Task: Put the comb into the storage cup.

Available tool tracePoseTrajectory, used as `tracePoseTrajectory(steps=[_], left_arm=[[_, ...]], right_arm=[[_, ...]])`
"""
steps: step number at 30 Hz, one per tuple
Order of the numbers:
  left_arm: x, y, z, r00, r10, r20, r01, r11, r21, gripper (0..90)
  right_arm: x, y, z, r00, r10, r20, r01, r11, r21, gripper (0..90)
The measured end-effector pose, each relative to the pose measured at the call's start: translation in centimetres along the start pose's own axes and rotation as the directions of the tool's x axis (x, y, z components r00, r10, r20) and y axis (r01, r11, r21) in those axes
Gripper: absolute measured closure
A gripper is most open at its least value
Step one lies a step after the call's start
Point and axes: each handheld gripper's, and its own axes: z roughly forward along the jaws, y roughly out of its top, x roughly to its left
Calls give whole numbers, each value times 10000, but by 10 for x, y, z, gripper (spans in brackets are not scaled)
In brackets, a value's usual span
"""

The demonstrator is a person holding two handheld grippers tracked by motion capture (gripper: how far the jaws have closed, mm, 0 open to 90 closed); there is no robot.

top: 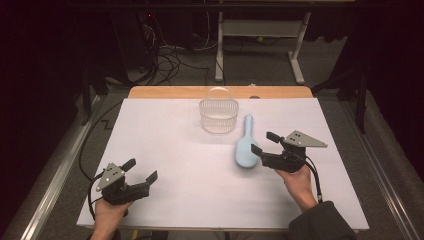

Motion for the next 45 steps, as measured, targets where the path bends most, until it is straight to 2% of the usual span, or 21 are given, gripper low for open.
tracePoseTrajectory(steps=[5,13,20,26,31,34,37,45], left_arm=[[0,0,0,10000,1,14,-1,10000,-1,87],[0,0,1,10000,5,49,-5,10000,37,87],[0,0,1,10000,10,56,-10,10000,52,87],[0,0,1,10000,16,60,-16,10000,34,87],[0,0,1,10000,36,70,-36,10000,38,87],[0,0,1,10000,43,67,-43,10000,38,87],[0,0,1,10000,35,71,-36,10000,33,87],[-1,0,1,9999,47,100,-47,10000,33,87]], right_arm=[[2,4,5,10000,-34,-84,34,10000,41,247],[2,9,18,9997,-91,-232,101,9989,457,257],[4,16,27,9991,-1,-414,19,9990,439,257],[3,21,34,9987,-107,-501,153,9955,930,289],[-5,27,38,9979,133,-629,-31,9872,1592,339],[-8,29,40,9974,222,-689,-94,9834,1810,357],[-13,34,44,9975,270,-658,-103,9704,2414,403],[-20,42,56,9981,285,-540,-99,9480,3181,482]])
